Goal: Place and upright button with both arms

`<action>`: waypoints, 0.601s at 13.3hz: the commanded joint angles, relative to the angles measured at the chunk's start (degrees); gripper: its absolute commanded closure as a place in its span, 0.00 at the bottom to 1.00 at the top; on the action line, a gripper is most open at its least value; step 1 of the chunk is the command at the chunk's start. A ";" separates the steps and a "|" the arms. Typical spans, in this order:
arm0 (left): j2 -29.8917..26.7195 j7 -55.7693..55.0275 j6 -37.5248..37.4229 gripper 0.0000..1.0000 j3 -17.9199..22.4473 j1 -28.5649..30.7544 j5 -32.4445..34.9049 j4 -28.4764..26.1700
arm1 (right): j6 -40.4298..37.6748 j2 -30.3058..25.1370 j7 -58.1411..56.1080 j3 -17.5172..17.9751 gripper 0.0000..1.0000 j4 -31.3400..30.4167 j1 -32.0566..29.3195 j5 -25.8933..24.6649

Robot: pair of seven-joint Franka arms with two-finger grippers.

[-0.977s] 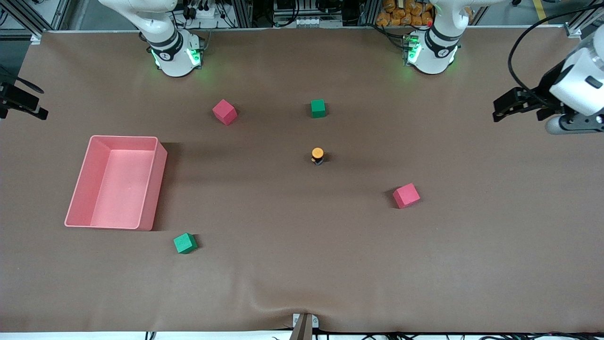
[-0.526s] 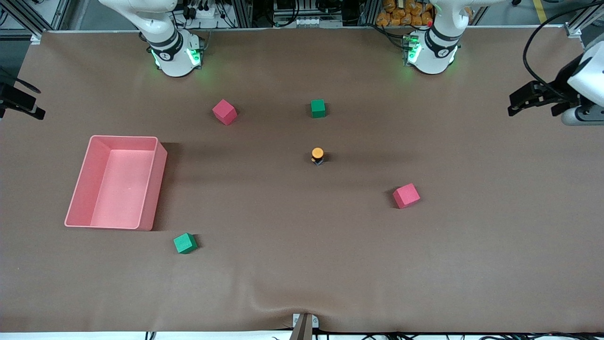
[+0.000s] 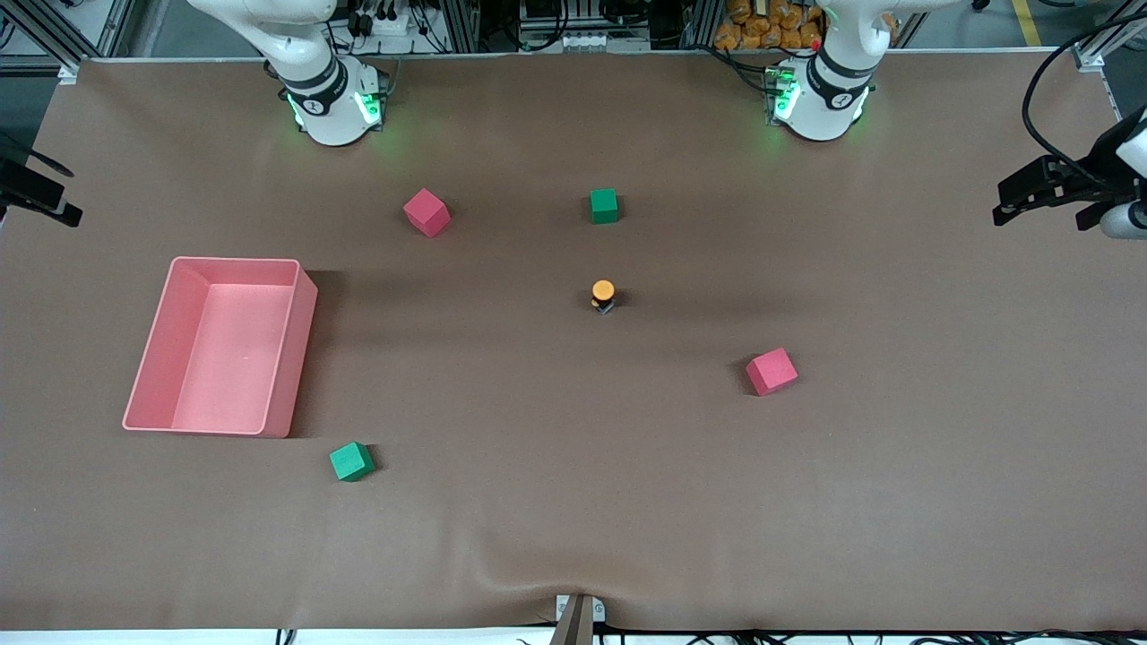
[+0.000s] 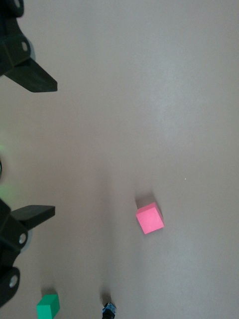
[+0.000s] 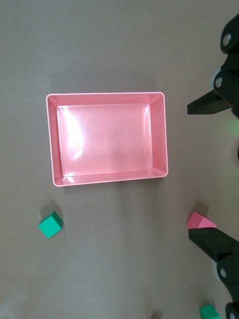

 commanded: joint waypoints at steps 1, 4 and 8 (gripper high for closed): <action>-0.32 -0.87 -0.31 0.00 0.04 -0.13 -0.24 0.42 | -1.03 -0.25 -0.13 0.78 0.00 0.70 -2.15 0.28; 0.47 -0.96 -0.31 0.00 0.04 -0.13 -0.41 1.13 | -1.03 -0.25 -0.30 1.05 0.00 0.70 -1.62 -0.15; 0.29 -7.55 -0.40 0.00 -2.07 -0.04 -0.32 1.13 | -1.83 -0.25 -3.99 1.66 0.00 0.70 0.05 -3.76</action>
